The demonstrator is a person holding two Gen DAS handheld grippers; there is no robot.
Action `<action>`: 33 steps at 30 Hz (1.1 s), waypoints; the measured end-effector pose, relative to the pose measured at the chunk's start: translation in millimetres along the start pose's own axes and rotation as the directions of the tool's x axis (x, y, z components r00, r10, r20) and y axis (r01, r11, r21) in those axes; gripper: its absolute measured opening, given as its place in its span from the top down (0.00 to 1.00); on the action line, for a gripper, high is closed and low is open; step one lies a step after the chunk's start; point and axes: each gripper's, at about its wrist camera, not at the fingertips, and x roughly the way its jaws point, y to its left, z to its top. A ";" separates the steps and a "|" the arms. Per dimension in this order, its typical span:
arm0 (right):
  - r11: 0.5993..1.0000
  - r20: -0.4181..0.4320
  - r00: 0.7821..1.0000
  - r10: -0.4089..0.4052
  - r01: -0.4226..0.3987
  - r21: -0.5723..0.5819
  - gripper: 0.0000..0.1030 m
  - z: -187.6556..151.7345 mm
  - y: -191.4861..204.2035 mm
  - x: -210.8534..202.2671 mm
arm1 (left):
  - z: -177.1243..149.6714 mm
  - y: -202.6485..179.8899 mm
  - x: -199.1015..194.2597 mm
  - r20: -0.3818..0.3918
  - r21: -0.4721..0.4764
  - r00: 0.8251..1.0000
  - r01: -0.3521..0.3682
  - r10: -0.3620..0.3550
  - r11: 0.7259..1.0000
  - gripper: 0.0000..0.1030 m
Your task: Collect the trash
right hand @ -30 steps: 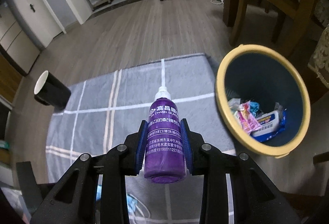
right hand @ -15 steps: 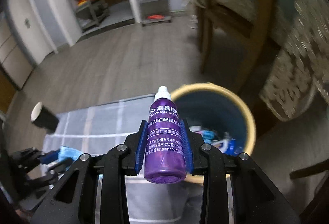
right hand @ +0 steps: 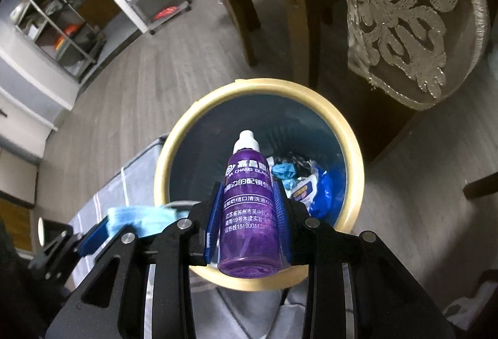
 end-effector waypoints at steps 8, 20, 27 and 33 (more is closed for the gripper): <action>1.000 0.023 1.000 0.013 -0.013 0.023 0.49 3.1 3.0 -3.4 | -6.2 12.8 -11.4 0.035 -0.039 0.999 -0.010 0.011 0.999 0.29; 0.996 0.134 0.990 0.041 -0.029 -0.090 0.45 -49.9 45.4 -82.0 | -67.2 42.1 -118.3 0.098 0.001 0.995 -0.033 0.033 0.999 0.25; 0.985 0.204 0.978 0.034 0.002 -0.173 0.37 -110.0 67.6 -121.1 | -93.6 47.5 -175.7 0.152 -0.042 0.988 0.004 0.002 0.999 0.13; 0.985 0.258 0.966 0.004 0.040 -0.168 0.18 -141.9 68.7 -137.3 | -108.0 41.8 -196.2 0.232 -0.030 0.972 -0.019 0.025 0.999 0.06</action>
